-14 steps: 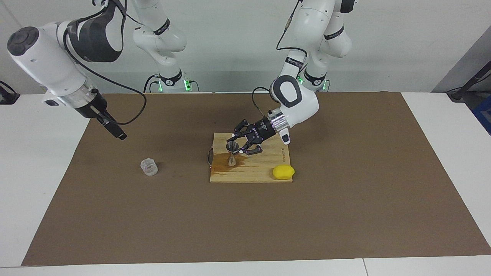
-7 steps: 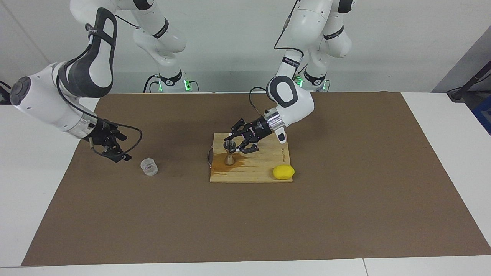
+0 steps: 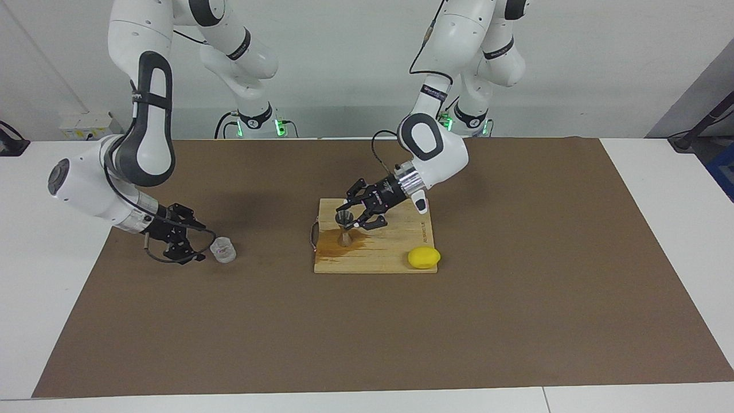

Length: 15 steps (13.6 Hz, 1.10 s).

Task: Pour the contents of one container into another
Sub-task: 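Set the cup on the board while the right gripper reaches the glass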

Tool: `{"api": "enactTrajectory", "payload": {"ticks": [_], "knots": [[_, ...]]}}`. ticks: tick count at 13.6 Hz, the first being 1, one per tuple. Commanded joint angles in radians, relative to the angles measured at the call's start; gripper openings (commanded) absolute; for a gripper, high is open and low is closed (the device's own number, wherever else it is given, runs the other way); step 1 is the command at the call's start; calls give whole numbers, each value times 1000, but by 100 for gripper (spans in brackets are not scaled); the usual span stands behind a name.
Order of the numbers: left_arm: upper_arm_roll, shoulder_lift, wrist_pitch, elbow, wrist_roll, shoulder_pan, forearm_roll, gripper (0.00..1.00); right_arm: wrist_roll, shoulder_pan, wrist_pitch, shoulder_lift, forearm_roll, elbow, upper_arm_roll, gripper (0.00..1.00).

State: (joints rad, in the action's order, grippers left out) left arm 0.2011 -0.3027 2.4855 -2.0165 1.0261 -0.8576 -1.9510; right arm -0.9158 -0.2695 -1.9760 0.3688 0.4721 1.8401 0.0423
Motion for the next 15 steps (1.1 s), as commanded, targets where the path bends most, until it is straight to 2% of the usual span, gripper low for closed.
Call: {"api": "enactTrajectory", "payload": {"ticks": [1, 2, 3, 4, 5, 6, 9, 12, 15], "knots": [[18, -7, 19, -4, -23, -23, -31, 1, 9, -20, -30, 50, 65, -4, 11, 99], [18, -9, 19, -4, -23, -23, -31, 2, 14, -19, -46, 55, 66, -4, 11, 96], [18, -9, 19, -4, -23, -23, -31, 9, 14, -11, -49, 61, 66, -4, 11, 95], [18, -9, 19, -4, -23, -23, -31, 36, 15, -5, -53, 64, 68, 2, 11, 94], [18, -9, 21, -4, -23, -23, -29, 53, 17, -2, -47, 61, 68, 11, 11, 92], [18, -9, 21, -4, -23, -23, -29, 100, 18, 1, -49, 59, 68, 21, 11, 91], [17, -9, 21, -4, -23, -23, -31, 100, 21, 4, -44, 53, 68, 33, 14, 87], [17, -3, 19, -4, -23, -23, -29, 100, 21, 4, -37, 53, 69, 33, 21, 77], [15, 26, 18, -8, -23, -23, -28, 100, 20, 4, -37, 52, 95, 36, 21, 75]]}}
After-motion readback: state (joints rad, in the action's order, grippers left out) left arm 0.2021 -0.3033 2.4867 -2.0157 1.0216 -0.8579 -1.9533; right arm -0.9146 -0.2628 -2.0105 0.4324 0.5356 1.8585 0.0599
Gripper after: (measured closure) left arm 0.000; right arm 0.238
